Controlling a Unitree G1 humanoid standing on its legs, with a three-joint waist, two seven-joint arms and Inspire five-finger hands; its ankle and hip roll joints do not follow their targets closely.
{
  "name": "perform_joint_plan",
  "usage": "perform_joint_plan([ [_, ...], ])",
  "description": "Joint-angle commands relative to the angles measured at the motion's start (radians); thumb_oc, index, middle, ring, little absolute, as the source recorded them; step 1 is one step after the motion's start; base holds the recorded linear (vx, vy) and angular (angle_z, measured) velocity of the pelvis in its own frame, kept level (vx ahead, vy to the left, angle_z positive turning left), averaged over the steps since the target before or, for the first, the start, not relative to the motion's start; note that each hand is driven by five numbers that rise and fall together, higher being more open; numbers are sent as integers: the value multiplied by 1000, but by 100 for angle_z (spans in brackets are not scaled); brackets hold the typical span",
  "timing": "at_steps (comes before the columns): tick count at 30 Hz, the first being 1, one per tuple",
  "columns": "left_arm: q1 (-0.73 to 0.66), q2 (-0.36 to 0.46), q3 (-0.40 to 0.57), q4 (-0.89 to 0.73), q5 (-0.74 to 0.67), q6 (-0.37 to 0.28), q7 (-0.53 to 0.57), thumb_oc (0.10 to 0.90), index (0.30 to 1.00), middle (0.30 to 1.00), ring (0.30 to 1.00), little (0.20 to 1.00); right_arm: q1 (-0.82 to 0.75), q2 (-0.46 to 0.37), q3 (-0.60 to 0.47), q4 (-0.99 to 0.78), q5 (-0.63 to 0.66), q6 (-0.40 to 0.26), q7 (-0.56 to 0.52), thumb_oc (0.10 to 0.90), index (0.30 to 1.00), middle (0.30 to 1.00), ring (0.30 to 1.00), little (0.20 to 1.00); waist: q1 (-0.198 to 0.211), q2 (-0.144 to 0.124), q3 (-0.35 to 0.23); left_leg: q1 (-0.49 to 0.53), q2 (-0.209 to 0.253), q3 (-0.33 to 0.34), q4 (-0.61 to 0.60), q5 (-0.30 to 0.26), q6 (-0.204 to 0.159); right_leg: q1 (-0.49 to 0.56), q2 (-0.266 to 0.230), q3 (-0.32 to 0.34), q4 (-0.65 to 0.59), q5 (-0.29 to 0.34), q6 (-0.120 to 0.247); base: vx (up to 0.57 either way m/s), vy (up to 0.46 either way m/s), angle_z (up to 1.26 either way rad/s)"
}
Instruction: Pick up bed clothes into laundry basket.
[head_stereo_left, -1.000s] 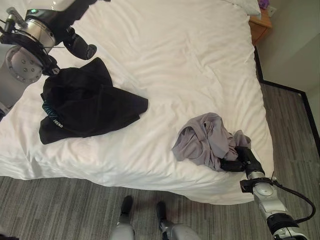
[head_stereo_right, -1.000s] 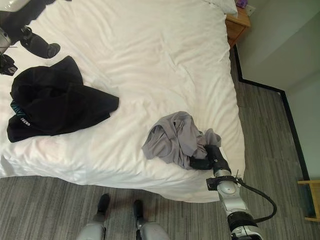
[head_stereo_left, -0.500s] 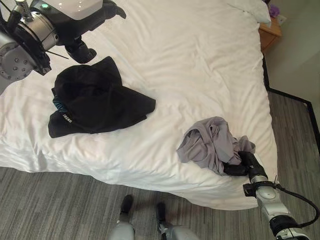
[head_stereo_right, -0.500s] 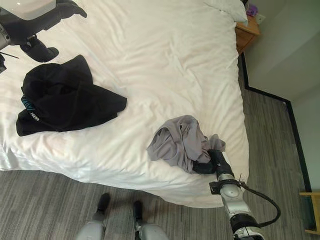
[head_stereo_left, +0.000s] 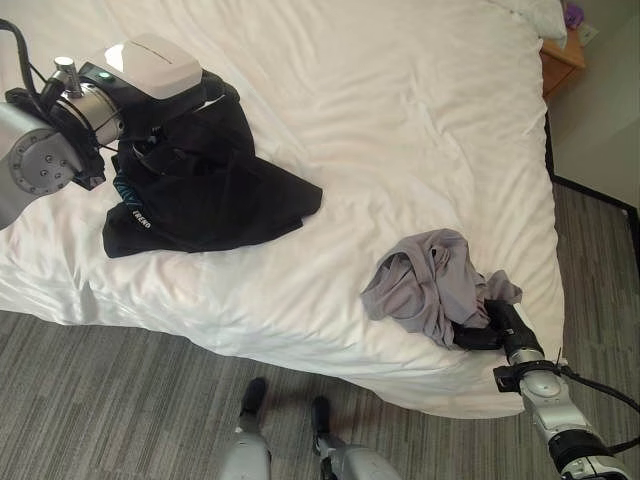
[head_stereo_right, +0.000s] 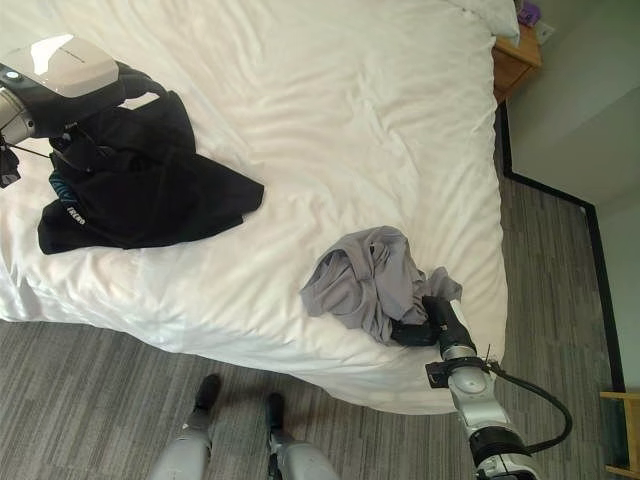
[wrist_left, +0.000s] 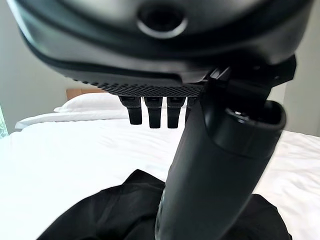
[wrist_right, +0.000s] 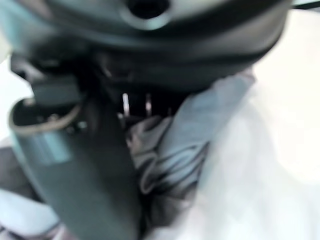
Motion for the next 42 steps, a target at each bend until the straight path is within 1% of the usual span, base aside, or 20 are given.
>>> perform_joint_plan([
  [1, -78, -72, 187, 95, -39, 35, 29, 800, 900, 900, 900, 900, 165, 57, 162, 35, -55, 94, 106, 400, 300, 300, 300, 300, 12, 68, 54, 80, 16, 80, 9, -118, 31, -44, -40, 33, 81, -59, 92, 0, 0, 0],
  [3, -82, -74, 166, 105, 24, 60, 19, 800, 900, 900, 900, 900, 166, 54, 160, 24, -60, 97, 106, 400, 300, 300, 300, 300, 12, 64, 61, 75, 18, 84, 9, -118, 31, -50, -39, 33, 79, -54, 93, -1, -4, -3],
  [8, 16, -125, 218, 172, 180, 125, -2, 800, 900, 900, 900, 900, 164, 61, 159, 34, -61, 103, 103, 400, 300, 300, 300, 300, 9, 55, 83, 55, 20, 88, 12, -115, 31, -64, -37, 31, 71, -45, 91, 0, -5, -2],
  [9, 62, -163, 224, 214, 276, 152, -17, 800, 900, 900, 900, 900, 154, 63, 169, 34, -67, 107, 105, 400, 300, 300, 300, 300, 4, 41, 94, 44, 26, 92, 12, -114, 30, -74, -35, 31, 65, -38, 90, 0, 0, 0],
  [11, 146, -198, 245, 310, 354, 163, -40, 800, 900, 900, 900, 900, 150, 59, 184, 14, -77, 110, 111, 400, 300, 300, 300, 300, -6, 22, 101, 33, 36, 101, 12, -113, 28, -86, -26, 36, 57, -28, 91, -15, -13, -1],
  [16, 390, -266, 322, 547, 489, 176, -108, 800, 900, 900, 900, 900, 153, 34, 202, -77, -97, 116, 127, 400, 300, 300, 300, 300, -26, -19, 106, 24, 62, 134, 7, -113, 25, -108, -7, 62, 46, -14, 90, -10, -2, -16],
  [18, 431, -291, 348, 590, 491, 177, -109, 800, 900, 900, 900, 900, 152, 31, 203, -88, -97, 116, 127, 400, 300, 300, 300, 300, -30, -25, 106, 25, 65, 139, 5, -114, 25, -110, -4, 66, 45, -13, 89, 1, 11, -15],
  [19, 506, -327, 387, 660, 508, 177, -120, 800, 900, 900, 900, 900, 154, 21, 204, -112, -97, 115, 131, 400, 300, 300, 300, 300, -36, -36, 103, 32, 70, 149, 2, -117, 25, -112, 3, 74, 44, -15, 88, 6, 18, -18],
  [20, 542, -334, 407, 669, 514, 178, -124, 737, 806, 806, 806, 806, 155, 14, 203, -115, -98, 114, 133, 400, 300, 300, 300, 300, -37, -40, 101, 36, 73, 152, 0, -119, 25, -111, 5, 78, 44, -16, 88, 5, 18, -22],
  [21, 544, -334, 408, 669, 514, 178, -124, 532, 498, 498, 498, 498, 155, 14, 203, -115, -97, 114, 133, 400, 300, 300, 300, 300, -37, -40, 101, 36, 73, 152, 0, -119, 25, -111, 5, 79, 44, -16, 88, 3, 20, -23],
  [22, 575, -331, 462, 641, 484, 181, -101, 400, 300, 300, 300, 300, 158, 5, 196, -120, -96, 109, 132, 400, 300, 300, 300, 300, -34, -44, 97, 44, 75, 156, -5, -122, 23, -109, 8, 83, 43, -20, 86, -2, 14, -22],
  [24, 590, -312, 532, 556, 424, 183, -67, 400, 300, 300, 300, 300, 161, 2, 184, -108, -92, 103, 126, 400, 300, 300, 300, 300, -24, -41, 96, 50, 73, 153, -6, -124, 22, -104, 7, 81, 44, -25, 83, -2, 4, -20],
  [25, 644, -270, 684, 404, 261, 186, -12, 400, 300, 300, 300, 300, 173, 7, 157, -89, -86, 97, 116, 400, 300, 300, 300, 300, -5, -28, 100, 60, 69, 144, -5, -130, 21, -92, 5, 72, 48, -38, 80, 0, 2, -16],
  [26, 697, -267, 808, 320, 157, 183, 26, 400, 300, 300, 300, 300, 166, 21, 134, -52, -76, 101, 102, 400, 300, 300, 300, 300, 4, -13, 92, 69, 64, 137, -5, -131, 20, -80, -1, 61, 50, -47, 76, -3, 11, -3],
  [27, 713, -260, 879, 243, 78, 162, 58, 400, 300, 300, 300, 300, 165, 27, 97, -50, -57, 104, 89, 400, 300, 300, 300, 300, 5, 0, 76, 72, 57, 131, -5, -129, 19, -74, -8, 54, 50, -49, 74, 0, 0, 0],
  [30, 733, -257, 936, 182, 7, 139, 84, 400, 300, 300, 300, 300, 160, 20, 61, -54, -34, 102, 74, 400, 300, 300, 300, 300, 7, 12, 68, 83, 53, 127, -5, -133, 20, -63, -10, 50, 52, -54, 74, 24, 18, 15],
  [34, 776, -290, 1059, 68, -342, 39, 132, 400, 300, 300, 300, 300, 97, -63, -125, -201, 117, 59, 0, 400, 300, 300, 300, 300, 0, 62, 2, 133, 34, 128, -9, -147, 26, -20, -24, 46, 68, -73, 76, 59, 73, 4],
  [37, 781, -300, 1086, -8, -509, -2, 147, 400, 300, 300, 300, 300, 15, -159, -202, -344, 188, 39, -37, 400, 300, 300, 300, 300, -5, 91, -39, 176, 24, 133, -15, -155, 30, 12, -31, 43, 83, -85, 79, 43, 83, 2],
  [39, 792, -296, 1109, -76, -566, -23, 159, 400, 300, 300, 300, 300, -34, -218, -240, -441, 229, 19, -54, 400, 300, 300, 300, 300, -8, 105, -72, 204, 19, 136, -18, -163, 33, 35, -36, 43, 90, -93, 80, 55, 85, -3],
  [42, 785, -298, 1108, -94, -683, -50, 151, 400, 300, 300, 300, 300, -146, -318, -243, -527, 304, -12, -65, 400, 300, 300, 300, 300, -14, 119, -121, 229, 10, 143, -13, -165, 34, 54, -41, 47, 106, -95, 84, 29, 73, -3],
])
